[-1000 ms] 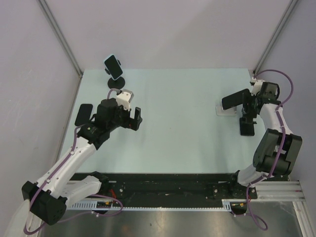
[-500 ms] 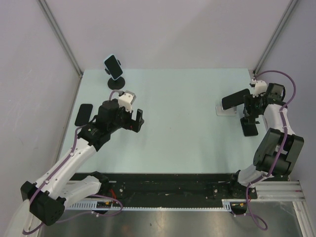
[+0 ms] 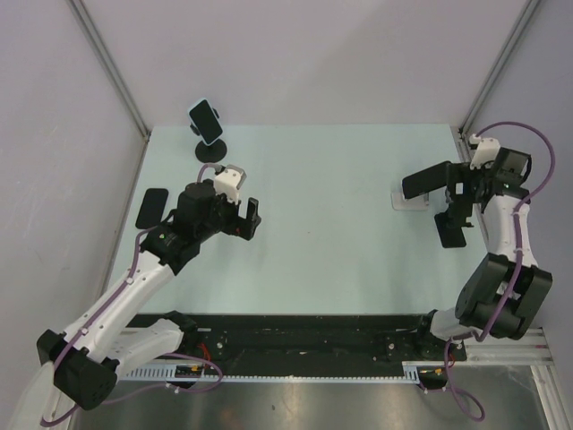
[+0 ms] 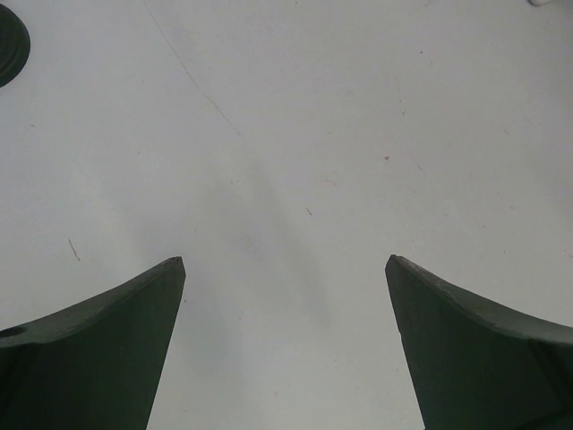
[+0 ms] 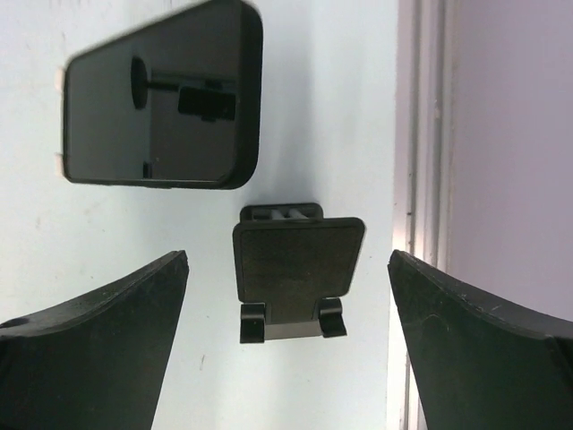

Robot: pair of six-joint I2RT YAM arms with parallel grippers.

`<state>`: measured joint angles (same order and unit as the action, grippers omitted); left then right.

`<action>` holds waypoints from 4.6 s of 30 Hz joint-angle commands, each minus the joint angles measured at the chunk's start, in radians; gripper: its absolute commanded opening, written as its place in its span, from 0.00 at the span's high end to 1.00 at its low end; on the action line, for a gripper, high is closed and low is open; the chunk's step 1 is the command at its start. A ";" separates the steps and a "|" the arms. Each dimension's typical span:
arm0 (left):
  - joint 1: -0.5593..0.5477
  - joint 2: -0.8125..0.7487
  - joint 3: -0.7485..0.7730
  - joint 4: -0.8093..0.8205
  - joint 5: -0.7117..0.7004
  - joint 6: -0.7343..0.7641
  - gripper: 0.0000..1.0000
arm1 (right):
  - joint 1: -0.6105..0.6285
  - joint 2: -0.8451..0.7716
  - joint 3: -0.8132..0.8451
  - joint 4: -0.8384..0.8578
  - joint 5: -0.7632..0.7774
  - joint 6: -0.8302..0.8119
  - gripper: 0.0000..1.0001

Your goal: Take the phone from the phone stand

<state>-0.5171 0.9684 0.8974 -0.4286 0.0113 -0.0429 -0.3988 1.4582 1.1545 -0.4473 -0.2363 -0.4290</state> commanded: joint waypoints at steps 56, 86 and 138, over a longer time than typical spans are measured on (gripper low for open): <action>-0.009 0.003 0.000 0.034 0.042 0.064 0.00 | -0.071 0.025 -0.182 0.581 -0.356 0.871 1.00; -0.247 -0.068 -0.048 0.220 0.128 0.161 0.00 | 0.504 -0.502 -0.392 0.437 -0.319 1.026 1.00; -0.512 0.113 -0.066 0.260 -0.226 0.204 0.45 | 1.028 -0.460 -0.486 0.817 -0.144 1.244 1.00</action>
<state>-1.0252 1.0943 0.8326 -0.1856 -0.2371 0.1387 0.6247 1.0111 0.6518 0.2676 -0.3725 0.7956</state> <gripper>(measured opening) 0.801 0.164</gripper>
